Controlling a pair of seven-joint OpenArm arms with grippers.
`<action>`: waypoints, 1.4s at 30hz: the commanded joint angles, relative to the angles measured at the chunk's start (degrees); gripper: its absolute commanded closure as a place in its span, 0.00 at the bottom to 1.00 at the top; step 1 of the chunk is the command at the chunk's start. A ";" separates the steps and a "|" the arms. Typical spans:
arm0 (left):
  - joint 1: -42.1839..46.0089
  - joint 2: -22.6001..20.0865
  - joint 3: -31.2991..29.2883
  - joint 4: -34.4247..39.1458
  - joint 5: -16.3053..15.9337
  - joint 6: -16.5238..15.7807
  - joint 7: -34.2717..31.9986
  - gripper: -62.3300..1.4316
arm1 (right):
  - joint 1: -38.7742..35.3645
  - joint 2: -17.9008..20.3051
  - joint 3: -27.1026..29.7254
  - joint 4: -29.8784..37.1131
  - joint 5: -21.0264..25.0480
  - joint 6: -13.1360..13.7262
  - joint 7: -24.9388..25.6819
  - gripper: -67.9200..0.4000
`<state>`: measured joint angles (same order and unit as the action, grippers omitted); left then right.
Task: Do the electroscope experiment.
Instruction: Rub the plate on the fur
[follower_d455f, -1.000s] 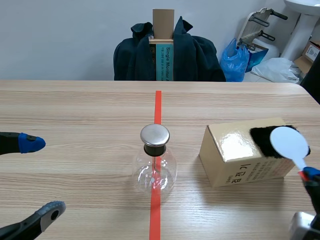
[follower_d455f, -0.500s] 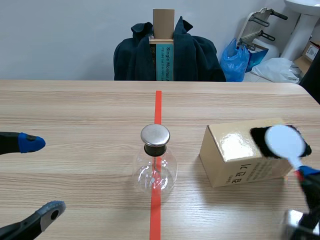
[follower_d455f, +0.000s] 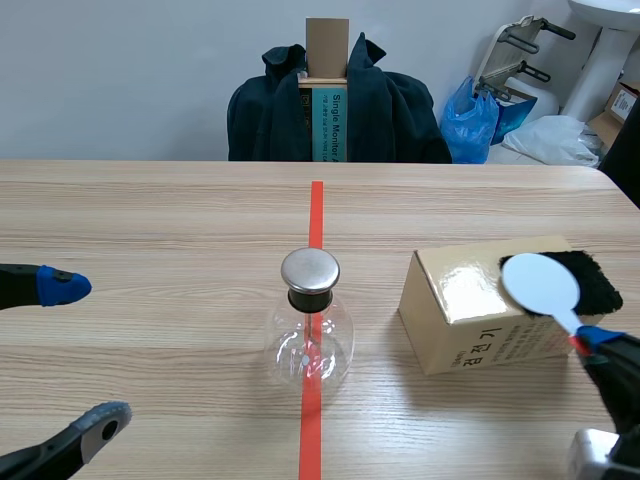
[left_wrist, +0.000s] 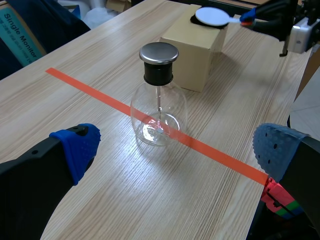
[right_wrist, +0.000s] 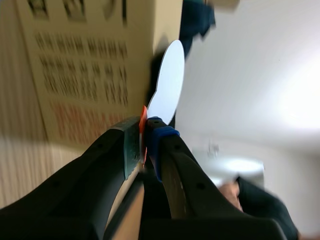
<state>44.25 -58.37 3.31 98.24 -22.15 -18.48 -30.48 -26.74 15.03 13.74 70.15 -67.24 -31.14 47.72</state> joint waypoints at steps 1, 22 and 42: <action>-0.15 0.42 0.07 0.59 -0.39 -0.17 -1.05 0.00 | 0.42 -0.35 0.00 1.01 0.37 -0.57 -6.51 0.98; -0.15 0.42 0.07 0.59 -0.39 -0.20 -1.03 0.00 | 0.55 -0.37 0.46 2.40 -0.48 -0.83 -15.04 0.98; -0.15 0.59 0.07 0.57 -0.39 -0.15 -1.03 0.00 | 0.85 -0.59 0.44 2.56 -2.23 1.66 -15.96 0.98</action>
<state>44.12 -58.26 3.33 98.24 -22.15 -18.48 -30.46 -26.24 13.04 13.32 71.77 -69.97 -29.67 33.21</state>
